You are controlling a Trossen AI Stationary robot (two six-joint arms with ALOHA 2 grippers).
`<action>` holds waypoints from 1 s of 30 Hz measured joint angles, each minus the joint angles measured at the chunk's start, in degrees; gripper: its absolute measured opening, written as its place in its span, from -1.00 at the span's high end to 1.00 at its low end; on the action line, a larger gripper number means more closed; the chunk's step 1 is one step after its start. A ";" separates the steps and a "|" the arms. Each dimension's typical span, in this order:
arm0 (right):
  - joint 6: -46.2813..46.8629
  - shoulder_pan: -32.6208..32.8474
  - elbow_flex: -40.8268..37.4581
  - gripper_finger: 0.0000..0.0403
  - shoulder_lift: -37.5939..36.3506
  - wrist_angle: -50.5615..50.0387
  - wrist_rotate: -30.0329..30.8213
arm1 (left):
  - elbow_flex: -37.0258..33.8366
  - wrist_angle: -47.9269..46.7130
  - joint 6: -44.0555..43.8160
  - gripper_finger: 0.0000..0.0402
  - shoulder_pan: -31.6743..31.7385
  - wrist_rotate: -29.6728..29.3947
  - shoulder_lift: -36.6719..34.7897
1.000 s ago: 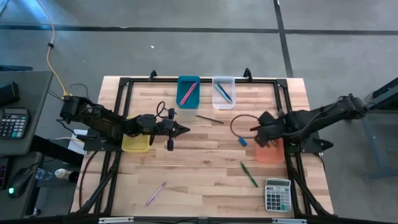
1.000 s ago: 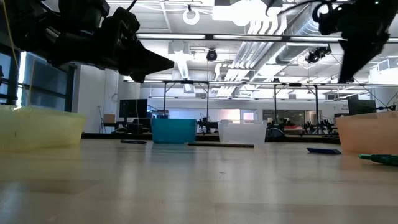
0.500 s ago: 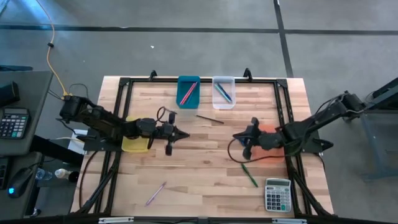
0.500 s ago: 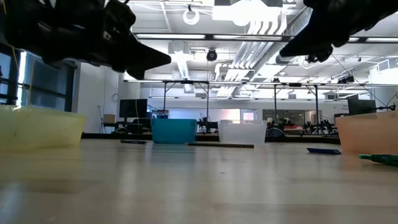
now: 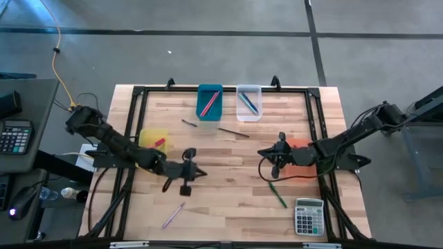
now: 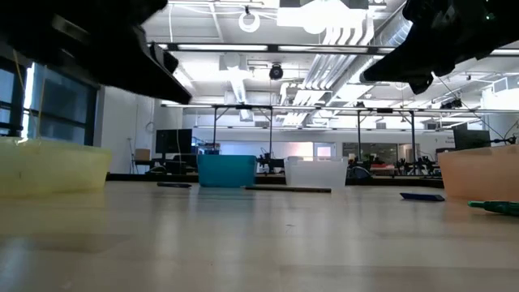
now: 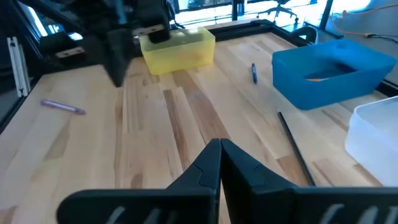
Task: Sort crayons/erasers/pens/pencils in bins
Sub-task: Put the purple ballpen into the bin
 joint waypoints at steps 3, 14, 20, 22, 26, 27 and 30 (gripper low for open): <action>0.03 0.59 0.00 1.00 0.00 -0.01 -0.02 | 2.06 -3.47 -2.03 1.00 -3.53 -1.10 0.00; 4.55 2.56 0.00 1.00 4.43 -0.03 0.09 | 4.00 -17.88 -14.61 1.00 -11.49 -3.22 -0.02; 7.05 2.56 0.00 1.00 8.96 0.21 0.28 | 13.33 -33.48 -24.24 1.00 -18.58 -5.91 2.50; 7.14 2.56 0.00 1.00 9.84 0.60 0.31 | 17.08 -36.92 -28.10 1.00 -20.68 -6.07 4.09; 7.14 2.56 0.00 1.00 10.62 2.08 0.31 | 22.91 -45.32 -37.96 0.93 -23.16 -4.86 7.76; 7.13 2.56 0.00 1.00 10.61 2.57 0.32 | 24.11 -47.06 -40.44 0.90 -23.49 -4.04 8.50; 6.72 2.56 0.00 1.00 10.60 2.65 0.33 | 26.86 -51.96 -45.97 0.80 -24.30 -1.02 10.99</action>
